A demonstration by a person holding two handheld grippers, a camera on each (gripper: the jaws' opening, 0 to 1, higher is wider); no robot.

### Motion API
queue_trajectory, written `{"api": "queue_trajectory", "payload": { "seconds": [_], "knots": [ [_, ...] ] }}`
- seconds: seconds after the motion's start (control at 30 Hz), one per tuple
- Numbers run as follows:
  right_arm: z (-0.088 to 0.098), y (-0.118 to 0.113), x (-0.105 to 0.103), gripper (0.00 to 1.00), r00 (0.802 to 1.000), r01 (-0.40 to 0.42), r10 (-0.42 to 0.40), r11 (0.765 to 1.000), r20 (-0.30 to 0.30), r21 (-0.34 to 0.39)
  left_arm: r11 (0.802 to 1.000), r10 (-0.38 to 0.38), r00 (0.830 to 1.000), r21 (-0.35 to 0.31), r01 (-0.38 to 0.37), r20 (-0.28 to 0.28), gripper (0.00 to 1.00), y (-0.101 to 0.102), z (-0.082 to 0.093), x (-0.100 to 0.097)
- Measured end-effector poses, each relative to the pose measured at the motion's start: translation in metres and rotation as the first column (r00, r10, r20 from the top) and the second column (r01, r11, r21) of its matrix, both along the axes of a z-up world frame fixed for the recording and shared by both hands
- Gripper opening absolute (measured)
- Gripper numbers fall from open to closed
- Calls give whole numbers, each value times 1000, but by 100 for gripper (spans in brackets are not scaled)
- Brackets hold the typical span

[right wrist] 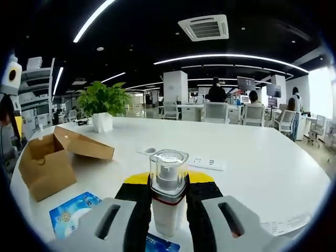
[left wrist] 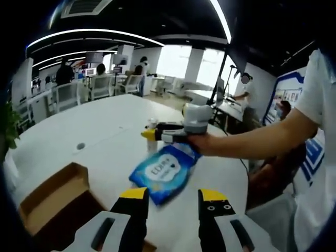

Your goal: Operate the shoe box by opening the lid, removing the specified soft item, and placing it in the target area until the item is outside and the box remains undamaged.

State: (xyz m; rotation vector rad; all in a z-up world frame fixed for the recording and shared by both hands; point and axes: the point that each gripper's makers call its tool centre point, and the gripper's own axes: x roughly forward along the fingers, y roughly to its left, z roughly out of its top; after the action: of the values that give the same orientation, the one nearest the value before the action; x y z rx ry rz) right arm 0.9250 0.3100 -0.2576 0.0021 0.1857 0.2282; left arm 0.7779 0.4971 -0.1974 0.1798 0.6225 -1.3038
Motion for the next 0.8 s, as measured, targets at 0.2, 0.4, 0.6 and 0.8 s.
{"api": "queue_trajectory", "payload": {
  "seconds": [0.2,0.4,0.6,0.8],
  "knots": [
    [-4,2,1,22,1000,-5,5,1000,8,-9,1000,-3,1000,7,3,-7,37,-1,-3,0],
    [-8,0,1,22,1000,-8,8,1000,10,-5,1000,-8,1000,12,9,-9,37,-2,-4,-1],
    [-7,2,1,22,1000,-17,17,1000,20,-16,1000,-14,1000,13,14,-14,37,-4,-7,-2],
    [-7,0,1,22,999,-22,23,999,25,-30,1000,-15,1000,15,15,-20,36,-4,-9,-2]
  ]
}}
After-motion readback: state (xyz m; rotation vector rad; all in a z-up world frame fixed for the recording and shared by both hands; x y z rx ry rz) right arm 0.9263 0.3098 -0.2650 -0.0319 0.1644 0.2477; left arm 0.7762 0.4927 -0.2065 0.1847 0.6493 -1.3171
